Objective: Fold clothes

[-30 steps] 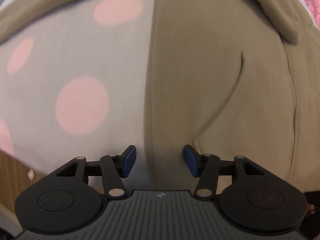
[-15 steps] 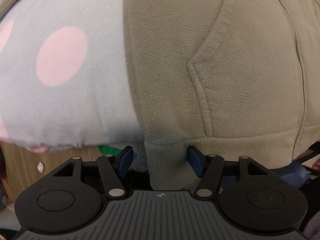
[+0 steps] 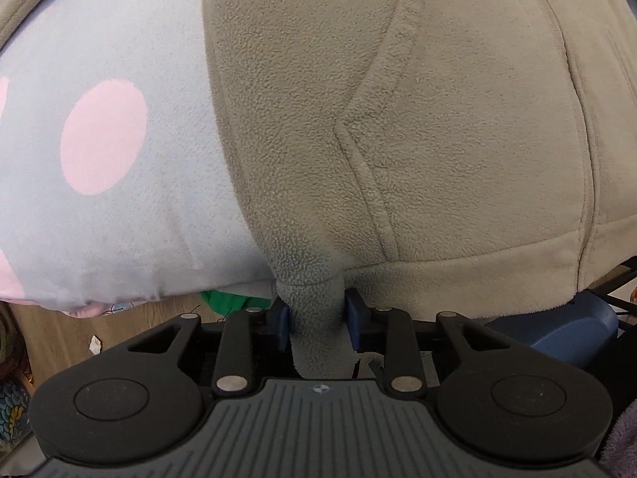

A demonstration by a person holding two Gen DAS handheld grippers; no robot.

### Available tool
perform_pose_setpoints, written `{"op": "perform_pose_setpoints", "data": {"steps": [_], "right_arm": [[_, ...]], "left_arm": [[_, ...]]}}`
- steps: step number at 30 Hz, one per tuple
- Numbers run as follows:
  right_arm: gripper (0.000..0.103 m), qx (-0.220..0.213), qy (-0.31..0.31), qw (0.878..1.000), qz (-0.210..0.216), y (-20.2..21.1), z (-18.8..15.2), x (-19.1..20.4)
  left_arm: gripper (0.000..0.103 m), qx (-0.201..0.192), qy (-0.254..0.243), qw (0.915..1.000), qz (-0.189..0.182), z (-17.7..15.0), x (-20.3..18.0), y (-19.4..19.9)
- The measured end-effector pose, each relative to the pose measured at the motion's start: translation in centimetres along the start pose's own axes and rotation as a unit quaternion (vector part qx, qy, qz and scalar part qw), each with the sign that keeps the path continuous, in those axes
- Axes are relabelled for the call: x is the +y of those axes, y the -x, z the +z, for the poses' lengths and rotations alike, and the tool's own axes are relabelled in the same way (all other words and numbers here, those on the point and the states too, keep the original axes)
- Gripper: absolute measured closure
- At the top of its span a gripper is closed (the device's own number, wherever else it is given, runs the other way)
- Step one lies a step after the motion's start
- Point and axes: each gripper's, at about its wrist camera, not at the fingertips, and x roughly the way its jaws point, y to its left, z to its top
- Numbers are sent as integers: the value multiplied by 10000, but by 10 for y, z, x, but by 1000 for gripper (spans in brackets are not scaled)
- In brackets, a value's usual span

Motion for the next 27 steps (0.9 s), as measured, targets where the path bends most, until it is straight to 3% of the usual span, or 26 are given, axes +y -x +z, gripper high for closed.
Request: {"op": "perform_pose_setpoints", "data": {"steps": [5, 8, 11, 15, 20, 27], "right_arm": [[63, 173, 88, 9996, -202, 3, 1, 5], [61, 25, 95, 9996, -271, 15, 16, 4], [61, -529, 31, 9984, -211, 47, 17, -3], [59, -1355, -19, 9908, -74, 94, 16, -14], [58, -2237, -136, 9718, -730, 141, 13, -41], [61, -3294, -549, 9374, -990, 180, 10, -81]], "left_arm": [[75, -157, -287, 9994, 92, -15, -17, 27], [75, -736, -131, 9971, -167, -13, -23, 60], [75, -1311, 25, 9904, -425, -11, -30, 93], [75, -2068, 229, 9751, -763, -9, -39, 136], [79, -2806, 6, 9567, -773, 6, -53, 157], [81, -3808, -306, 9208, -779, 26, -71, 187]]}}
